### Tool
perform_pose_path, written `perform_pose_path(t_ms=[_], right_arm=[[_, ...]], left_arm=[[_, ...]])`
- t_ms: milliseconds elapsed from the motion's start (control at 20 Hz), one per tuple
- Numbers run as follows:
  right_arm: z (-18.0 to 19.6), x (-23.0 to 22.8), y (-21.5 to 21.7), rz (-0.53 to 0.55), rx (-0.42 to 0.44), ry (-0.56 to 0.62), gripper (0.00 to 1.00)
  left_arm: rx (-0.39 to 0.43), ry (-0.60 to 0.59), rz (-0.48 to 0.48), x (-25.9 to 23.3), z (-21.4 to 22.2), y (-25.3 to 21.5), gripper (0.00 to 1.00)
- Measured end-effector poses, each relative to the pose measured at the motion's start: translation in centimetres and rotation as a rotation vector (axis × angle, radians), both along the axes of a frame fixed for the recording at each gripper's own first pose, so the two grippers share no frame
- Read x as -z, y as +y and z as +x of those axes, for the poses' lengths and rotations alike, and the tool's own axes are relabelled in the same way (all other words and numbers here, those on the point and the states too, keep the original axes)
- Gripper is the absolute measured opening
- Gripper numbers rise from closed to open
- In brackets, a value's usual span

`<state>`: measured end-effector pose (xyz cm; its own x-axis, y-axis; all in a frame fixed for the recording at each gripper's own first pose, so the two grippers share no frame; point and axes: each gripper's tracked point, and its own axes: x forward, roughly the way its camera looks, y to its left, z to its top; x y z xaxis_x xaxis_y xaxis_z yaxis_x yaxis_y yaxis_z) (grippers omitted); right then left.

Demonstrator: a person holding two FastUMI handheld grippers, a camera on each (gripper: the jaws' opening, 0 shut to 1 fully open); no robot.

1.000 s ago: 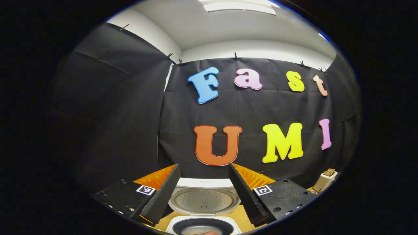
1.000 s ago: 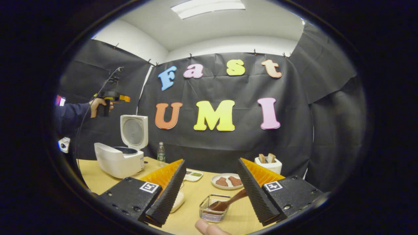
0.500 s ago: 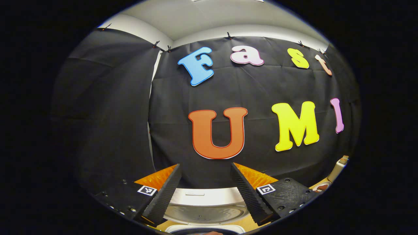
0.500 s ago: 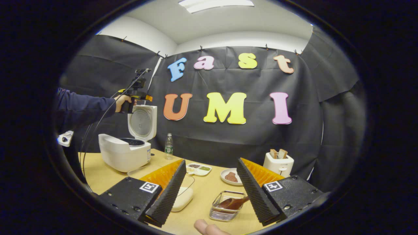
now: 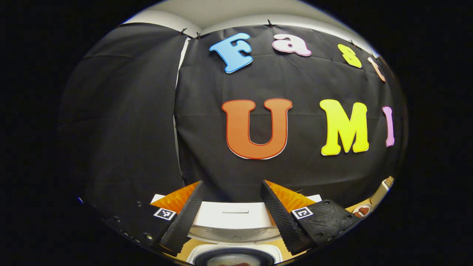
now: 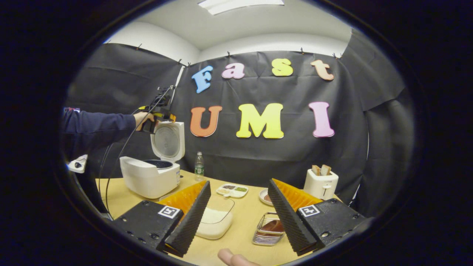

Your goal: Close the left gripper, press the button to open the rice cooker; take a wooden spoon from the chopstick holder with the right hand, scoop a spoonful of rice and pour it into the rice cooker, then put the wooden spoon back into the chopstick holder.

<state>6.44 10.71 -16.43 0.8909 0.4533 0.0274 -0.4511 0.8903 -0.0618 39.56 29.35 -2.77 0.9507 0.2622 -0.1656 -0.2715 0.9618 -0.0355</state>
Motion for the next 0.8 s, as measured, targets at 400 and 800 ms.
perform_pose_path(t_ms=[400, 800], right_arm=[[-4.4, -0.7, 0.6, -0.007, -0.019, -0.017, 0.99], [-6.0, 0.0, -0.5, 0.022, -0.006, 0.041, 1.0]], left_arm=[[0.029, 0.046, -0.016, 0.6, -4.7, -1.3, 0.98], [0.052, 0.239, -0.072, 6.7, -8.0, -3.1, 0.98]])
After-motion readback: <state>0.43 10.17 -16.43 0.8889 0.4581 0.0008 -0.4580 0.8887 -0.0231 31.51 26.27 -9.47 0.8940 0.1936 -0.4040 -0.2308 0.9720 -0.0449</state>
